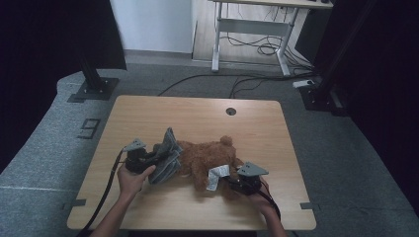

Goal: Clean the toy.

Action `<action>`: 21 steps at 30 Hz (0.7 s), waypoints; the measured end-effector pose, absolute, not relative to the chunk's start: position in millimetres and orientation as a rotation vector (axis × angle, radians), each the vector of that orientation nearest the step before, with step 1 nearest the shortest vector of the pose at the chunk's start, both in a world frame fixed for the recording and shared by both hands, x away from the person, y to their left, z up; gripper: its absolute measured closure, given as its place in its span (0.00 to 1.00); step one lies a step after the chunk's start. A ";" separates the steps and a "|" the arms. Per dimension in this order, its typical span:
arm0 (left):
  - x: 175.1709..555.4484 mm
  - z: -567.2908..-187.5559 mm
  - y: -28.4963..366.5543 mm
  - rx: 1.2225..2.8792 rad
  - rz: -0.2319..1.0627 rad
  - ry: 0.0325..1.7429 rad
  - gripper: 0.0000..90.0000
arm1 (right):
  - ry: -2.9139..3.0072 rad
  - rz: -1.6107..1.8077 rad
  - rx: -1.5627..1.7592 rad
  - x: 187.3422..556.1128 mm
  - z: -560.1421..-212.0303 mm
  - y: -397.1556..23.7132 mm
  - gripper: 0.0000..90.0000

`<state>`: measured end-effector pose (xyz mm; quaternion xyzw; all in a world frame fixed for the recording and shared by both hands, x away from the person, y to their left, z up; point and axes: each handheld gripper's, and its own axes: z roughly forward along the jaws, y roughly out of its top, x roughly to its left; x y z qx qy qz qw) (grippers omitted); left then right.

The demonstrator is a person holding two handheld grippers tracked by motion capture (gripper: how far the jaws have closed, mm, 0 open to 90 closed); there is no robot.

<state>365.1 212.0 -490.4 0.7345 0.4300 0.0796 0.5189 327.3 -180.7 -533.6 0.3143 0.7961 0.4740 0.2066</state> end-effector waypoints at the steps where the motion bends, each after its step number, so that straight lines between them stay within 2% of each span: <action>1: 366.5 -487.7 212.4 1.762 0.175 1.033 0.85 | 2.217 1.321 0.875 327.4 -533.6 -180.7 0.64; 5: 370.6 -465.3 200.5 1.776 0.191 0.988 0.85 | 2.208 1.308 0.874 327.0 -534.0 -180.8 0.65; 11: 389.9 -440.8 151.7 1.836 0.198 0.922 0.85 | 2.208 1.304 0.860 326.6 -534.2 -180.8 0.65; 16: 401.9 -443.9 119.5 1.918 0.222 0.915 0.84 | 2.209 1.304 0.854 326.2 -534.3 -181.2 0.65; 19: 403.4 -459.7 114.0 1.984 0.242 0.927 0.85 | 2.213 1.303 0.847 326.0 -534.2 -181.7 0.65; 21: 401.9 -467.1 116.3 1.965 0.246 0.933 0.86 | 2.216 1.308 0.844 325.7 -534.0 -181.9 0.64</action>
